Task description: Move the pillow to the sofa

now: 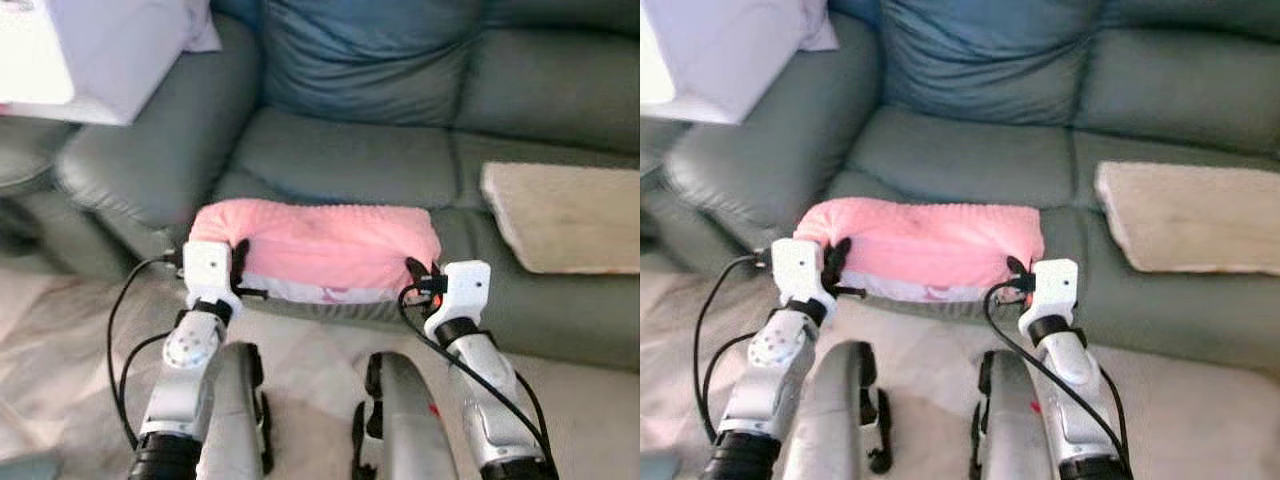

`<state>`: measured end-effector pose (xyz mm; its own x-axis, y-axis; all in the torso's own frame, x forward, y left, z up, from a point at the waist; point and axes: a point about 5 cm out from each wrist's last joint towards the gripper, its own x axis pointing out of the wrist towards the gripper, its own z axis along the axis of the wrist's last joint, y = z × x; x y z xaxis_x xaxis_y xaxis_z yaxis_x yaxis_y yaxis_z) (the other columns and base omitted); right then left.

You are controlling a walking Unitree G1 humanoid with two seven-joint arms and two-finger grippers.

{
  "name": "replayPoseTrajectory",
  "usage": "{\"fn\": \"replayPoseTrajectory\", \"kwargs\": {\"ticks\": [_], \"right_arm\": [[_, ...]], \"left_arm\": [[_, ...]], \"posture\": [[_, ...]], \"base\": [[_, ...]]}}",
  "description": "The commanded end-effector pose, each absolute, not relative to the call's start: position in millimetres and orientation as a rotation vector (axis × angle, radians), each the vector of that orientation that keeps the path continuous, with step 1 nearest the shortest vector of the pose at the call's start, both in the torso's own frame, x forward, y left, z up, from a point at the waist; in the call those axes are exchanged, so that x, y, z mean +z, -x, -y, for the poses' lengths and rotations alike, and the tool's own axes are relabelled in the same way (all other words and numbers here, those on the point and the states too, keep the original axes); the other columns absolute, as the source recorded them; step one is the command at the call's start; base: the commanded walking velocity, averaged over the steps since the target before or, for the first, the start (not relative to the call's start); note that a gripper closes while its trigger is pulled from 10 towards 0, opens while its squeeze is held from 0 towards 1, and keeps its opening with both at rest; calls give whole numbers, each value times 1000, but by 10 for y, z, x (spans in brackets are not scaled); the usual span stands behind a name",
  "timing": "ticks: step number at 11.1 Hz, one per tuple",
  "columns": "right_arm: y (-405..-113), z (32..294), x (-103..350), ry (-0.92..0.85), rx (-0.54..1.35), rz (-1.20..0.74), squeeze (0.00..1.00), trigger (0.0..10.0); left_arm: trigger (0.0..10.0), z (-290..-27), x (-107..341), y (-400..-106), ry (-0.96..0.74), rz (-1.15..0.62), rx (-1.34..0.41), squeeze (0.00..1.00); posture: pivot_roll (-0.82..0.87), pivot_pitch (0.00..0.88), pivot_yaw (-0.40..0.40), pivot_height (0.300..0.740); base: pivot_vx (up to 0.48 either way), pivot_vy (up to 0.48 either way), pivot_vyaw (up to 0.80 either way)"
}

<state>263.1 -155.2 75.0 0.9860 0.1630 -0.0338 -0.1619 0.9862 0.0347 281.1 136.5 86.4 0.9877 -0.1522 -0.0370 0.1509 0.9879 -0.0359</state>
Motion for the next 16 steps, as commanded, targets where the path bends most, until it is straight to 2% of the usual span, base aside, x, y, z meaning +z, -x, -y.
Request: {"fn": "replayPoseTrajectory", "kwargs": {"ticks": [1, 8, 10, 13, 16], "right_arm": [[-2641, 1591, 776, -23, 154, -19, 0, 10000], [-2651, 1573, 795, -7, 167, -10, 0, 10000], [-2642, 1565, 783, -5, 169, -17, 0, 10000], [-2600, 1575, 740, -25, 130, -73, 0, 10000], [-2886, 1779, 837, -9, 87, -84, 0, 10000]], "left_arm": [[10000, -1358, 902, -2820, 35, -19, -156, 0], [10000, -1287, 894, -2810, 44, -21, -178, 0], [10000, -1266, 854, -2784, 46, -46, -197, 0], [10000, -1288, 760, -2810, 22, -112, -247, 0], [10000, -1267, 812, -3077, 21, -112, -210, 0]], "posture": [[-58, 214, -30, 627], [-58, 218, -33, 627], [-55, 230, -37, 627], [-50, 328, -43, 627], [-58, 389, -27, 627]], "base": [[251, 0, 0], [302, 0, 0], [0, 0, 0], [0, 0, 0], [0, 0, 0]]}}
